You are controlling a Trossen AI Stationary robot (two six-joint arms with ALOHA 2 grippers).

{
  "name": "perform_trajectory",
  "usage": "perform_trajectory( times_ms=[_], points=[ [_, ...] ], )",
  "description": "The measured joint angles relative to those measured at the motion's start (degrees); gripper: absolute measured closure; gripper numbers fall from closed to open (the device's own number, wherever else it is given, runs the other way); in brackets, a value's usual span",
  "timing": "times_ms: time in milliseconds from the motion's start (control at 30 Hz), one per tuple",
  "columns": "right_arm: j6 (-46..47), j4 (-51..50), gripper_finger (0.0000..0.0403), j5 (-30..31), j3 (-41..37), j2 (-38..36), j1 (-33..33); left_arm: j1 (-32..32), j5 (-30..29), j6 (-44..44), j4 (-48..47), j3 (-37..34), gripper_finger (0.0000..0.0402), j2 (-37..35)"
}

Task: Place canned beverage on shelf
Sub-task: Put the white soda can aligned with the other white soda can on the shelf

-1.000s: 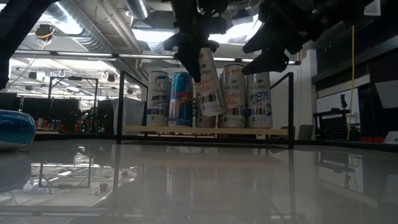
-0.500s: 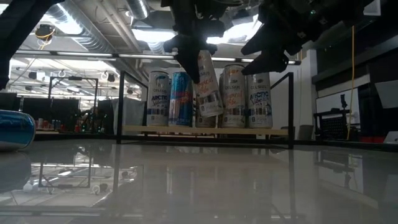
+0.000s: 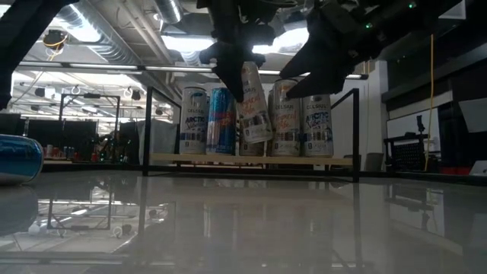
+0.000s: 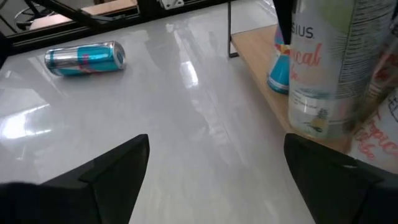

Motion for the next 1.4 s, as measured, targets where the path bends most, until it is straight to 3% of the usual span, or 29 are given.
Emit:
perform_trajectory(
  times_ms=[467,833,1067,1400],
  points=[
    [-0.44,4.79,0.0040,10.70,0.02,6.40,0.00,0.00,0.01,-0.04,-0.17,0.00,0.0159,0.00],
    [-3.44,15.61,0.0040,12.78,0.02,13.82,-0.02,0.00,0.02,-0.03,-0.13,0.00,0.0159,-0.01],
    [-4.02,18.41,0.0040,18.57,0.02,17.06,-0.02,0.00,0.01,-0.04,-0.17,0.00,0.0159,-0.02],
    [-6.63,25.09,0.0040,18.60,0.02,21.32,-0.43,0.00,0.04,-0.04,-0.13,0.00,0.0159,-0.02]
  ],
)
